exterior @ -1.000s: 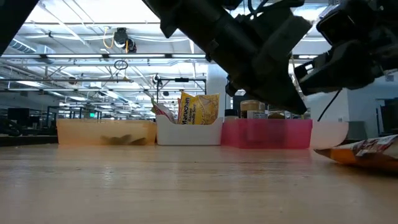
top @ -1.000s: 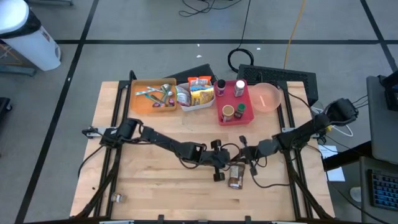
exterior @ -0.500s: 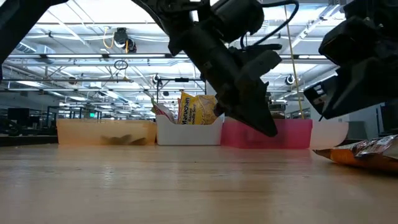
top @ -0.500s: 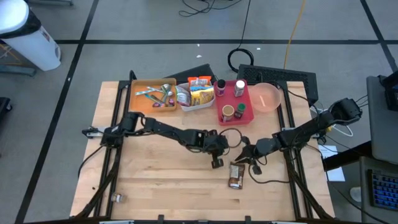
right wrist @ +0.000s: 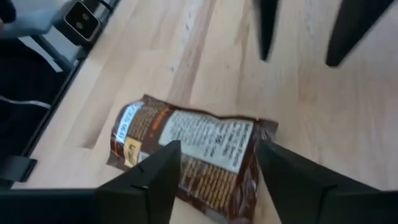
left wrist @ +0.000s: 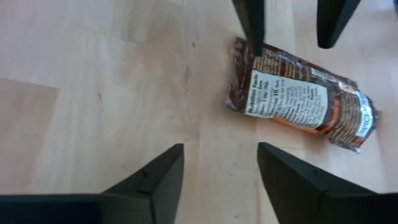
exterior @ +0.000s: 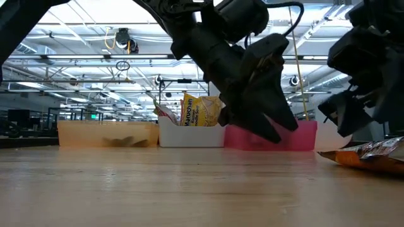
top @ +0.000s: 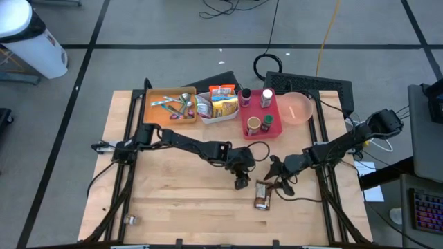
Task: Pick & Place Food Item
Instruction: Put the orange seasoning packet into the pink bin
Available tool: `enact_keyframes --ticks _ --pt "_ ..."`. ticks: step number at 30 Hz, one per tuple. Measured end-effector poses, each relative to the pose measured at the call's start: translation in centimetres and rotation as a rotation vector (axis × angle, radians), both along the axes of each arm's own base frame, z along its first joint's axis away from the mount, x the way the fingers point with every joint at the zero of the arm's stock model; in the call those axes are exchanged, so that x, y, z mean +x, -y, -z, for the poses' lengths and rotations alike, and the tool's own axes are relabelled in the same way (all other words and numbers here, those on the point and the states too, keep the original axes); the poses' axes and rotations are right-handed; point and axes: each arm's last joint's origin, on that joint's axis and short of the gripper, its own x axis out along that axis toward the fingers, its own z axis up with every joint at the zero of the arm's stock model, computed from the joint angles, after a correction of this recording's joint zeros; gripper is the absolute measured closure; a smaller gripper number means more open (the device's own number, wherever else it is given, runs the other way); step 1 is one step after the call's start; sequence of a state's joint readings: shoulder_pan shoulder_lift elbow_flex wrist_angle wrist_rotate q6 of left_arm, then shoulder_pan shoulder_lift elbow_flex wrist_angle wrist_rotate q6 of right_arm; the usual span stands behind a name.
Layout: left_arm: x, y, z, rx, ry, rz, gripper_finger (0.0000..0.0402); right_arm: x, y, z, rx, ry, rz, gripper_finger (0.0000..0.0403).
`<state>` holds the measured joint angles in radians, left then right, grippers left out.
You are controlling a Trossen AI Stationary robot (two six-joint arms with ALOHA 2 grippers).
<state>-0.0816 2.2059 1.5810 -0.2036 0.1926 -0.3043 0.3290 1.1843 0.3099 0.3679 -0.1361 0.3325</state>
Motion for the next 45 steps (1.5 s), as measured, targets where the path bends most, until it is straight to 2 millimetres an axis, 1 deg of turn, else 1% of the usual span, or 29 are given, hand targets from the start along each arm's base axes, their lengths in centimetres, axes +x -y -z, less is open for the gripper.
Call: enact_keyframes --ticks 3,7,14,16,18,20,23,24,26,31,37,41,45 --pt "0.0 0.6 0.4 -0.031 -0.018 -0.020 0.0168 -0.2 -0.1 0.3 -0.006 -0.039 0.000 0.0180" --pt "0.1 1.1 1.2 -0.069 -0.033 -0.019 0.0151 -0.7 -0.4 0.7 -0.030 -0.059 -0.004 0.0169" --pt "0.8 1.3 1.9 -0.154 -0.001 -0.030 0.0146 -2.3 -0.7 2.3 -0.121 -0.077 0.075 0.0172" --pt "1.2 1.2 2.5 -0.172 0.029 -0.042 0.0146 -2.7 -0.7 2.7 -0.132 -0.078 0.104 0.0173" --pt "1.2 1.0 2.8 -0.185 0.011 -0.058 0.0146 -3.0 -0.7 2.8 -0.129 -0.062 0.118 0.0173" --pt "1.5 0.8 3.3 -0.204 0.016 -0.083 0.0146 -3.1 -0.9 2.8 -0.114 -0.039 0.113 0.0171" --pt "1.7 0.7 3.6 -0.263 0.024 -0.099 0.0146 -3.0 -1.1 2.5 -0.096 -0.001 0.100 0.0170" --pt "2.0 0.7 4.0 -0.283 0.040 -0.101 0.0146 -3.0 -1.2 2.4 -0.092 0.011 0.093 0.0170" --pt "2.1 0.9 4.1 -0.308 0.054 -0.107 0.0146 -3.0 -1.4 2.3 -0.088 0.030 0.082 0.0173" --pt "2.3 1.9 4.5 -0.329 0.062 -0.140 0.0146 -3.0 -1.7 2.1 -0.081 0.047 0.062 0.0176" --pt "2.1 3.7 4.6 -0.327 0.061 -0.177 0.0147 -3.2 -2.1 2.0 -0.075 0.056 0.046 0.0176" --pt "1.7 5.3 4.7 -0.329 0.046 -0.186 0.0163 -3.1 -2.4 1.8 -0.058 0.083 0.037 0.0181" --pt "1.5 6.3 4.8 -0.305 0.043 -0.221 0.0206 -3.1 -2.6 1.5 -0.042 0.107 0.028 0.0180"
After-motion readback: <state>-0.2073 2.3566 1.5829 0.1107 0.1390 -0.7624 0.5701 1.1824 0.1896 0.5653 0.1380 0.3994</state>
